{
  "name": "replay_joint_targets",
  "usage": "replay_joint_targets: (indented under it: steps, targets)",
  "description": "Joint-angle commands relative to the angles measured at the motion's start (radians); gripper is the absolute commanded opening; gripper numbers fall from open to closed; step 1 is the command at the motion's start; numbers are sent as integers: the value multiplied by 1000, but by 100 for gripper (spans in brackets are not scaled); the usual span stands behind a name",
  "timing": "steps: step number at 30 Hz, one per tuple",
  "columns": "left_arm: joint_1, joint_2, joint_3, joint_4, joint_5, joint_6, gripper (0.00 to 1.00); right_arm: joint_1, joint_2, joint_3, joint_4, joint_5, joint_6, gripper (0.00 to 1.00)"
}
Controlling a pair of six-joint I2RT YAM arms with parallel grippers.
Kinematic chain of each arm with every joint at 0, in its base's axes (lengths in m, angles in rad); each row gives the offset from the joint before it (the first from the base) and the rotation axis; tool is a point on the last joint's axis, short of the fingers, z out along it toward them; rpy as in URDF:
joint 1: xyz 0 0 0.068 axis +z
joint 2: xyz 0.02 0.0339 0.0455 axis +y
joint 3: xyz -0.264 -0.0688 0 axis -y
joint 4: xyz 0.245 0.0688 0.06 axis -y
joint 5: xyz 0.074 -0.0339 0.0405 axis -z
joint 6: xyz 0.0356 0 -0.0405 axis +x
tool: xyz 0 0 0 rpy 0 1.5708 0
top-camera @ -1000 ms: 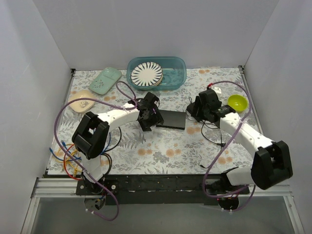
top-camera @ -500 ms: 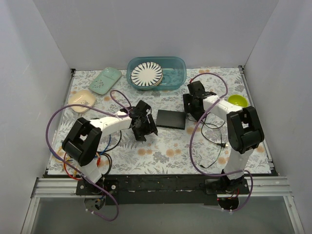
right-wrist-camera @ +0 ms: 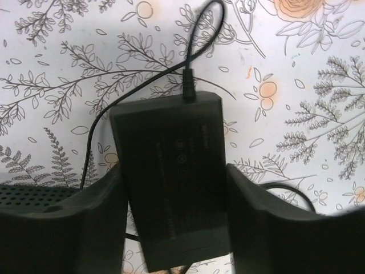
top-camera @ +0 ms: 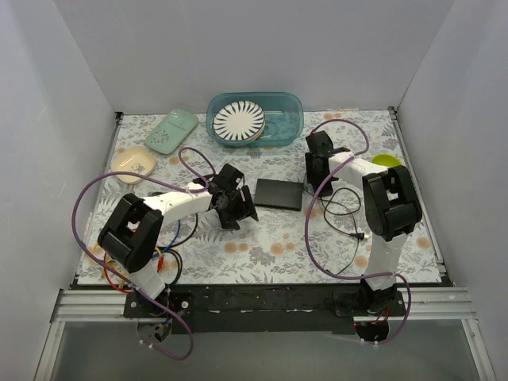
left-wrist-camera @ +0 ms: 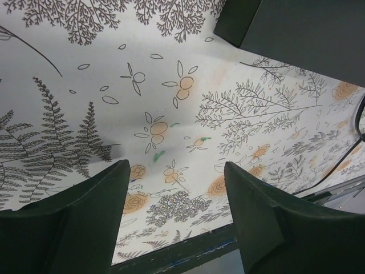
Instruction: Pull the plug from the switch port
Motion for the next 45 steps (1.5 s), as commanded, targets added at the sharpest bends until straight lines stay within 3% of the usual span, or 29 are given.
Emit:
replay_joint_targets:
  steps: [1,3,7,15,22,28,36,41,45]
  targets:
    - [27,-27,44,-35,-35,15,66,-1,-43,-16,-75,-57,105,36]
    - [52,-32,47,-47,-41,10,66,2,-128,-51,-60,-86,140,19]
    - [96,-75,29,-43,-50,0,65,19,-261,-64,-69,-99,176,2]
    - [133,-178,18,-49,-156,-68,64,212,-550,-8,-120,16,152,1]
    - [173,-270,21,-159,-311,-203,63,370,-602,19,-65,-125,183,1]
    - [196,-357,64,-146,-256,-125,63,389,-469,156,-60,-290,192,1]
    - [196,-478,-21,-49,-130,-137,66,407,-245,93,75,-618,244,1]
    - [197,-564,-47,-52,-187,-149,66,453,-154,88,106,-672,218,1]
    - [197,-653,-74,-37,-230,-145,67,501,-14,197,61,-747,189,1]
